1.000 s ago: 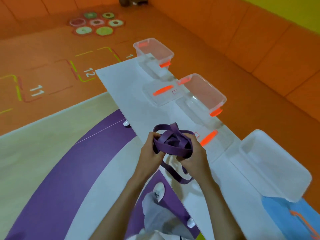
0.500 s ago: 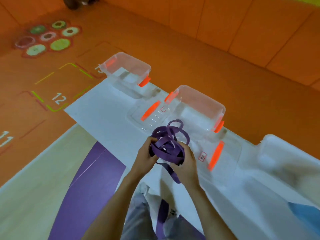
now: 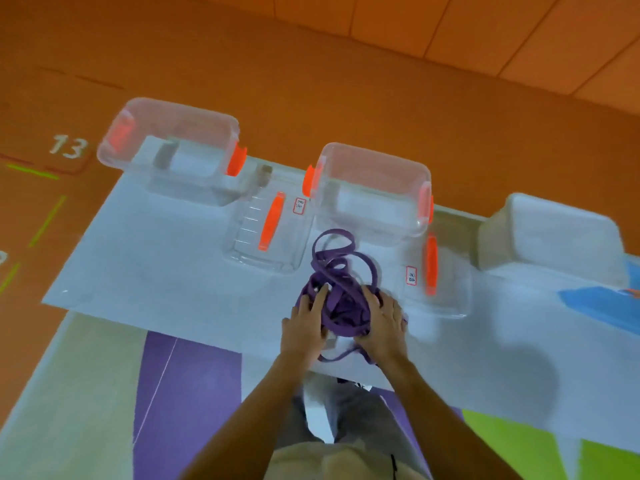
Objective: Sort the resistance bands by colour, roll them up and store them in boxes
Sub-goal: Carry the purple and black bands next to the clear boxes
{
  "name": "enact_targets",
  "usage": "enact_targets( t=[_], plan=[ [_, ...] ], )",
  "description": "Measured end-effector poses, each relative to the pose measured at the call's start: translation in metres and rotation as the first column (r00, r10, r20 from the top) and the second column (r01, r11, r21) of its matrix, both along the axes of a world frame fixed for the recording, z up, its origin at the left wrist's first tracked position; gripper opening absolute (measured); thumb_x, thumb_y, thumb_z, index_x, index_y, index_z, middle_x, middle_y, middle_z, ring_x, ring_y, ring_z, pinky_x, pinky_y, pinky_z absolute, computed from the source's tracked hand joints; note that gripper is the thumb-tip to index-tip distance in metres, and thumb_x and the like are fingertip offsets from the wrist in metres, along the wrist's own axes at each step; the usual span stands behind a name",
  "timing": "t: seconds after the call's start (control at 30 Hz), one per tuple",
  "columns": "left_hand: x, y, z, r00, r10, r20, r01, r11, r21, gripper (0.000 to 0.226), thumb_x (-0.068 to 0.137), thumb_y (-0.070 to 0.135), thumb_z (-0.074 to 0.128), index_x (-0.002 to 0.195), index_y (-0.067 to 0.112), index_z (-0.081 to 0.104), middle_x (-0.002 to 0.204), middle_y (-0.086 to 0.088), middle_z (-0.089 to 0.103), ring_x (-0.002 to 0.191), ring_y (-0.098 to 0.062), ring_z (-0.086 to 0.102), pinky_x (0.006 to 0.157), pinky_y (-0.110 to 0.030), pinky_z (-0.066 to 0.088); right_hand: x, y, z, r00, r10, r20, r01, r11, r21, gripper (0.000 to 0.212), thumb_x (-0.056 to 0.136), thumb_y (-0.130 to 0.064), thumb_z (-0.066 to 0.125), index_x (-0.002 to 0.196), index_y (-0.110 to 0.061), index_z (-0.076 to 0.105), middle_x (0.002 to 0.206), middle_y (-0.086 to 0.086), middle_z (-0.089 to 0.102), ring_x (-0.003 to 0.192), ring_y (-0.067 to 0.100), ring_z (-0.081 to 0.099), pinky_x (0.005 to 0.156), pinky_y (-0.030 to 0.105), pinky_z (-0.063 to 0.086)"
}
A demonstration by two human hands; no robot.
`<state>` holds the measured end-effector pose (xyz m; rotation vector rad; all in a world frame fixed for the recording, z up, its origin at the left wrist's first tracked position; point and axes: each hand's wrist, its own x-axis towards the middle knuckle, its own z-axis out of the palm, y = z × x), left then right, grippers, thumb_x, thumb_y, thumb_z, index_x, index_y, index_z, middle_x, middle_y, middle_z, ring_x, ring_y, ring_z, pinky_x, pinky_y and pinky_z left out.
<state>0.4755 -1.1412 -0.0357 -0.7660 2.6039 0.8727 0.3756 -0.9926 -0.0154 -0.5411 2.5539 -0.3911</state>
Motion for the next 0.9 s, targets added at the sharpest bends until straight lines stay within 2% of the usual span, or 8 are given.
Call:
enact_targets(
  t=[0.1,0.23,0.4,0.47,0.6,0.67,0.8,0.9],
  plan=[
    [0.006,-0.008,0.000,0.994,-0.078,0.082,0.084,0.993,-0.080,0.101,0.092,0.063,0.067,0.164,0.039,0.001,0.167,-0.013,0.023,0.143,-0.035,0.044,0.113,-0.054,0.046,0.003,0.005,0.002,0.997,0.022,0.068,-0.030,0.993,0.116,0.118,0.078,-0.056,0.084,0.166,-0.034,0.008,0.172,0.014,0.010,0.160,0.039,0.004,0.125,0.064,0.021],
    [0.014,-0.019,0.003,0.981,-0.149,0.125,0.157,0.986,-0.049,0.122,0.079,0.078,0.069,0.163,0.044,-0.012,0.174,-0.010,-0.004,0.155,-0.043,0.022,0.118,-0.063,0.036,0.008,0.017,0.003,0.997,0.014,0.080,-0.024,0.993,0.120,0.129,0.071,-0.072,0.081,0.166,-0.036,0.001,0.174,0.010,-0.002,0.160,0.039,-0.002,0.125,0.068,0.017],
    [0.013,-0.024,0.002,0.953,-0.286,0.097,0.286,0.958,0.010,0.117,0.077,0.086,0.060,0.161,0.052,-0.013,0.174,0.001,-0.023,0.161,-0.040,-0.016,0.121,-0.075,-0.002,0.019,0.033,-0.002,0.995,-0.040,0.088,0.029,0.992,0.120,0.133,0.069,-0.076,0.079,0.166,-0.030,0.000,0.174,0.009,-0.005,0.160,0.038,-0.006,0.125,0.069,0.016],
    [0.011,-0.024,0.002,0.951,-0.308,0.003,0.308,0.951,-0.013,0.109,0.077,0.086,0.056,0.161,0.054,-0.007,0.176,0.002,-0.016,0.161,-0.036,-0.017,0.121,-0.074,-0.006,0.025,0.037,-0.004,0.998,-0.027,0.064,0.020,0.995,0.099,0.130,0.070,-0.076,0.078,0.167,-0.027,0.005,0.175,0.010,-0.002,0.161,0.038,-0.004,0.125,0.068,0.016],
    [0.007,-0.019,0.008,0.938,-0.314,-0.148,0.306,0.949,-0.076,0.098,0.083,0.087,0.048,0.164,0.049,0.008,0.177,0.003,0.004,0.163,-0.031,-0.001,0.125,-0.062,-0.005,0.032,0.041,0.000,1.000,-0.013,0.005,0.013,0.999,0.049,0.117,0.078,-0.072,0.075,0.166,-0.025,0.015,0.174,0.011,0.005,0.161,0.036,0.002,0.127,0.062,0.017],
    [0.004,-0.015,0.011,0.923,-0.354,-0.154,0.341,0.934,-0.103,0.089,0.089,0.079,0.051,0.165,0.041,0.022,0.176,-0.002,0.014,0.163,-0.035,0.010,0.126,-0.064,0.002,0.032,0.044,0.004,0.998,-0.052,-0.023,0.051,0.997,-0.050,0.100,0.084,-0.057,0.078,0.164,-0.023,0.027,0.173,0.011,0.013,0.160,0.034,0.010,0.127,0.058,0.021],
    [-0.006,-0.001,0.023,0.902,-0.409,-0.137,0.381,0.904,-0.194,0.063,0.095,0.046,0.072,0.151,0.023,0.057,0.162,-0.015,0.046,0.151,-0.044,0.040,0.119,-0.070,0.029,0.029,0.056,0.016,0.989,-0.114,-0.099,0.098,0.983,-0.153,0.059,0.096,-0.035,0.073,0.149,-0.021,0.052,0.165,0.006,0.037,0.152,0.027,0.033,0.122,0.049,0.034],
    [-0.018,0.015,0.036,0.879,-0.464,-0.112,0.433,0.874,-0.221,0.055,0.101,0.039,0.064,0.153,0.020,0.054,0.163,-0.013,0.045,0.155,-0.040,0.035,0.124,-0.065,0.026,0.027,0.076,0.024,0.971,-0.180,-0.160,0.155,0.976,-0.154,0.035,0.097,-0.026,0.070,0.131,-0.020,0.068,0.145,0.003,0.059,0.135,0.027,0.053,0.108,0.044,0.047]
  ],
)
